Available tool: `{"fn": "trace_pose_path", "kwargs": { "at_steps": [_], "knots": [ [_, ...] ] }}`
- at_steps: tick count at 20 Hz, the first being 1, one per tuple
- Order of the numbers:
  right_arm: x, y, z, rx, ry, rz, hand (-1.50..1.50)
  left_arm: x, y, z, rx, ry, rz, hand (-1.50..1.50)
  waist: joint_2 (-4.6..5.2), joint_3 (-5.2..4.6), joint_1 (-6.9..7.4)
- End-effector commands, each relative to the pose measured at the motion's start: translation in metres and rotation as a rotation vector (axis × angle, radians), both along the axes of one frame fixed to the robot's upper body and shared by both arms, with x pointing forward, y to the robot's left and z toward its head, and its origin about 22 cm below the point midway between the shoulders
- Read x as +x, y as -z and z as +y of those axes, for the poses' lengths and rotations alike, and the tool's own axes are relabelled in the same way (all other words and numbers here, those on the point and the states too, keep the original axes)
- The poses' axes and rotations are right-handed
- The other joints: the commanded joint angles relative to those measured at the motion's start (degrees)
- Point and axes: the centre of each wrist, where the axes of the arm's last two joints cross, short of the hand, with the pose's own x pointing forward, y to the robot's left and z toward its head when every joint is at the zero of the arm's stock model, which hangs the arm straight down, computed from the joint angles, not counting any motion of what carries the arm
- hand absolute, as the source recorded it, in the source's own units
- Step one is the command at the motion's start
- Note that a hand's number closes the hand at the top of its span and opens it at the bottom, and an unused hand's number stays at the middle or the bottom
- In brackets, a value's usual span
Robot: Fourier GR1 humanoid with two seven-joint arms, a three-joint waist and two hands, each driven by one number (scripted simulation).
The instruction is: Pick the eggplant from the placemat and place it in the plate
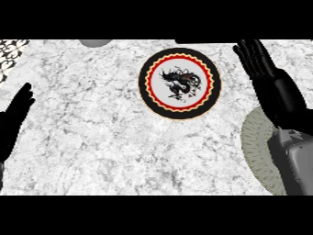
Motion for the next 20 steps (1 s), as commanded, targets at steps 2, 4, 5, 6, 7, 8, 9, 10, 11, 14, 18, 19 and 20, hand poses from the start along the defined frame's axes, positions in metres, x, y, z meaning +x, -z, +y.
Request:
{"fn": "trace_pose_path", "kwargs": {
  "at_steps": [2, 4, 5, 6, 7, 8, 9, 10, 11, 14, 18, 19, 20],
  "knots": [
    [0.009, 0.032, -0.004, 0.075, 0.026, 0.147, 1.50, 0.011, -0.030, -0.006, 0.004, 0.047, -0.100, 0.00, -0.03, -3.37, -1.01],
    [0.021, 0.056, -0.016, 0.083, 0.078, 0.292, 1.50, 0.030, -0.048, -0.028, -0.051, 0.110, -0.207, 0.00, 0.60, -3.38, -1.20],
    [0.032, 0.058, -0.016, 0.095, 0.118, 0.359, 1.50, 0.028, -0.052, -0.045, -0.072, 0.165, -0.252, 0.00, 0.68, -3.38, -0.35],
    [0.036, 0.061, -0.029, 0.106, 0.140, 0.435, 1.50, 0.030, -0.058, -0.046, -0.089, 0.202, -0.316, 0.00, 0.81, -3.43, -0.10],
    [0.015, 0.058, -0.077, -0.546, 0.295, 0.426, 1.50, 0.025, -0.049, -0.039, -0.067, 0.167, -0.244, 0.00, 1.45, -5.71, -1.64],
    [0.011, 0.075, -0.082, -0.615, 0.373, 0.498, 1.50, 0.027, -0.053, -0.044, -0.090, 0.192, -0.261, 0.00, 1.75, -4.89, -1.07],
    [0.008, 0.088, -0.077, -0.702, 0.375, 0.532, 1.50, 0.029, -0.051, -0.054, -0.121, 0.212, -0.261, 0.00, 1.51, -4.31, -1.07],
    [0.012, 0.104, -0.061, -0.581, 0.495, 0.593, 1.50, 0.029, -0.049, -0.059, -0.137, 0.227, -0.252, 0.00, 0.92, -3.77, -0.65],
    [0.002, 0.131, -0.049, -0.450, 0.561, 0.626, 1.50, 0.038, -0.063, -0.053, -0.141, 0.219, -0.270, 0.00, 0.96, -3.47, -1.54],
    [-0.005, 0.147, -0.030, -0.143, 0.705, 0.599, -1.50, 0.031, -0.051, -0.050, -0.144, 0.207, -0.248, 0.00, 0.10, -3.38, -1.73],
    [-0.016, 0.149, -0.024, -0.047, 0.705, 0.479, -1.50, 0.035, -0.061, -0.069, -0.160, 0.198, -0.232, 0.00, -0.24, -3.41, -2.11],
    [-0.004, 0.136, -0.045, -0.068, 0.734, 0.442, -1.50, 0.046, -0.049, -0.044, -0.145, 0.191, -0.242, 0.00, -0.07, -3.45, -2.16],
    [-0.015, 0.123, -0.047, -0.071, 0.749, 0.430, -1.50, 0.030, -0.040, -0.069, -0.154, 0.214, -0.250, 0.00, -0.31, -3.47, -2.24]
  ]
}}
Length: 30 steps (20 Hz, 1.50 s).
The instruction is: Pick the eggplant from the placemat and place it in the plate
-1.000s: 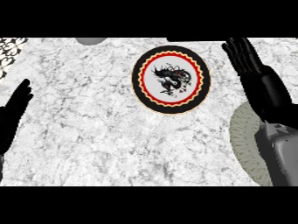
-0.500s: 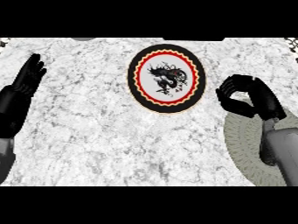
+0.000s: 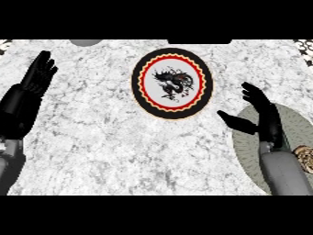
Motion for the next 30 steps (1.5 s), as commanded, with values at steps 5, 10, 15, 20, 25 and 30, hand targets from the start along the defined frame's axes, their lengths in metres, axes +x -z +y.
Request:
{"fn": "trace_pose_path", "kwargs": {
  "at_steps": [5, 10, 15, 20, 25, 30],
  "knots": [
    [0.016, -0.067, -0.028, -0.188, 0.077, -0.015, -1.50, 0.004, -0.002, -0.011, 0.019, 0.017, -0.009, 0.00, -0.29, -0.08, -0.17],
    [0.022, -0.097, -0.063, -0.417, 0.038, 0.364, -1.50, -0.003, 0.010, -0.009, -0.007, 0.005, -0.005, 0.00, -0.41, -0.31, 0.10],
    [0.029, -0.125, -0.069, -0.512, -0.080, 0.695, -1.50, 0.001, -0.010, 0.000, -0.003, 0.023, 0.000, 0.00, -0.55, -0.23, 0.38],
    [0.041, -0.146, -0.053, -0.515, -0.235, 0.926, -1.50, -0.001, 0.003, -0.004, -0.006, 0.013, -0.001, 0.00, -0.42, -0.19, 0.34],
    [0.045, -0.138, -0.061, -0.504, -0.235, 1.024, -1.50, -0.004, -0.009, 0.003, 0.004, 0.014, -0.005, 0.00, -0.29, -0.05, 0.61],
    [0.030, -0.112, -0.059, -0.569, -0.206, 1.059, -1.50, -0.002, 0.011, -0.009, -0.020, 0.001, 0.016, 0.00, -0.24, -0.06, 0.04]
  ]
}}
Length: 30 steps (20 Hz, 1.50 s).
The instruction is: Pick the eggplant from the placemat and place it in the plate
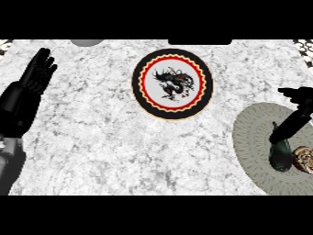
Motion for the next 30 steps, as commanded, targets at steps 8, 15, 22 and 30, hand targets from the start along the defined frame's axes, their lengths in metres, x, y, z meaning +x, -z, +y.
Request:
{"fn": "trace_pose_path", "kwargs": {
  "at_steps": [8, 15, 22, 30],
  "knots": [
    [0.001, 0.041, -0.012, -0.144, 0.055, 0.231, -1.50, 0.003, 0.006, 0.001, -0.010, 0.011, -0.010, 0.00, 0.13, 0.03, 0.16],
    [-0.024, 0.075, -0.018, -0.110, 0.048, 0.255, -1.50, -0.004, -0.007, 0.007, 0.010, 0.009, -0.005, 0.00, 0.02, 0.05, -0.07],
    [-0.021, 0.093, -0.021, -0.096, 0.038, 0.316, -1.50, 0.007, 0.022, 0.014, 0.019, 0.004, 0.004, 0.00, 0.16, 0.03, -0.22],
    [-0.027, 0.118, -0.020, -0.105, 0.027, 0.238, 1.50, 0.008, -0.007, 0.002, 0.009, -0.002, -0.009, 0.00, 0.18, 0.07, -0.06]
  ]
}}
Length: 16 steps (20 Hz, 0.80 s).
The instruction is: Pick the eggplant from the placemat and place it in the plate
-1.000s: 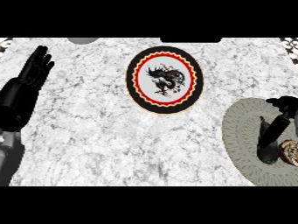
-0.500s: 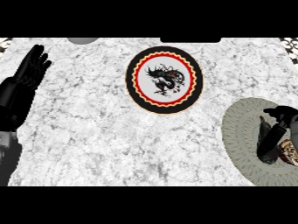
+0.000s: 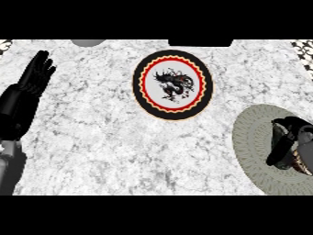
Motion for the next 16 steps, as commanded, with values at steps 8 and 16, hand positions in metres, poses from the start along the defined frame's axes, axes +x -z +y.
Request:
{"fn": "trace_pose_path", "kwargs": {
  "at_steps": [8, 16],
  "knots": [
    [-0.007, 0.010, -0.016, -0.228, -0.066, -0.317, 1.50, 0.001, -0.015, -0.002, 0.005, 0.001, -0.006, 0.00, 0.71, 0.90, 0.01],
    [-0.055, -0.012, -0.055, -0.476, -0.191, -0.667, 1.50, 0.001, 0.000, 0.012, -0.003, -0.023, 0.006, 0.00, 0.49, 0.83, -1.28]
  ]
}}
